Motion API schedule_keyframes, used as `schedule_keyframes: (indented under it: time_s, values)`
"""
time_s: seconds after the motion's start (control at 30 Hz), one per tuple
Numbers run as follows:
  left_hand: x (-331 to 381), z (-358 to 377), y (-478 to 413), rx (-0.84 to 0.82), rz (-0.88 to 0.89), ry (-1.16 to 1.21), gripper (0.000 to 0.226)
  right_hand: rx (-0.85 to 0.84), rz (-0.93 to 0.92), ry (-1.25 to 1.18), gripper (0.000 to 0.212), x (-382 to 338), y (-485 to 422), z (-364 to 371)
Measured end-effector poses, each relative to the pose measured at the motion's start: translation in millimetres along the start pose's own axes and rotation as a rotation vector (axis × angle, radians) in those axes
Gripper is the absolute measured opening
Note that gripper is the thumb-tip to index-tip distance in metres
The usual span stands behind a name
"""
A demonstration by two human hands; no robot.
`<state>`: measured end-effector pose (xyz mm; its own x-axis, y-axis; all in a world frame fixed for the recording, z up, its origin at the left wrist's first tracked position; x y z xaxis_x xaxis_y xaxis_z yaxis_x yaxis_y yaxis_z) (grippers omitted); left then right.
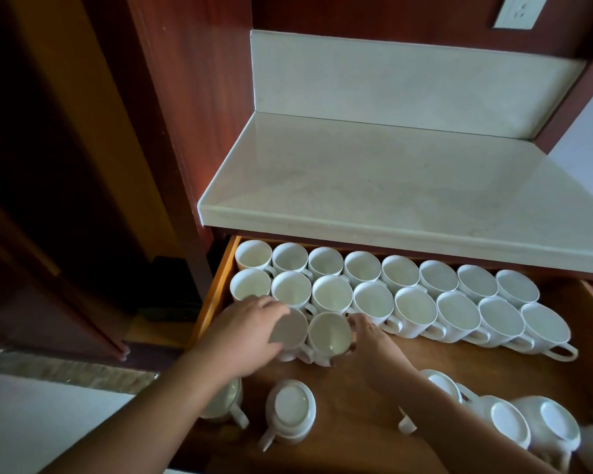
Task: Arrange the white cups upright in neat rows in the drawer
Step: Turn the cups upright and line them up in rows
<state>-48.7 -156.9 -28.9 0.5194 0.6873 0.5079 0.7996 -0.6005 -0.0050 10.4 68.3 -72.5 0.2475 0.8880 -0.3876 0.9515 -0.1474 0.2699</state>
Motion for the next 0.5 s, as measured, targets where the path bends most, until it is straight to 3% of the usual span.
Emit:
schedule_keyframes:
  time_s: [0.1, 0.37, 0.5]
  values:
    - [-37, -27, 15, -0.029, -0.103, -0.037, 0.067, 0.004, -0.014, 0.012, 0.065, -2, 1, -1]
    - [-42, -16, 14, -0.078, -0.065, -0.248, 0.070, -0.031, -0.027, -0.032, 0.073, 2, -1, -4]
    - [-44, -14, 15, -0.067, -0.090, -0.246, 0.064, -0.080, -0.018, -0.108, 0.077, 10, -1, -5]
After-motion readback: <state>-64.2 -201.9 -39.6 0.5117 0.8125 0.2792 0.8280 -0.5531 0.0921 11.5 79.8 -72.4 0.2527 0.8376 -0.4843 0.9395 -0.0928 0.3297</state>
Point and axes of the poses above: each hand's wrist, its own y-axis away from the middle knuckle, its own z-axis out of the palm, x = y × z, the point moved 4 cm from there along -y, towards the middle knuckle, and after that the axes turned 13 degrees about y, right-handed, at the moved point
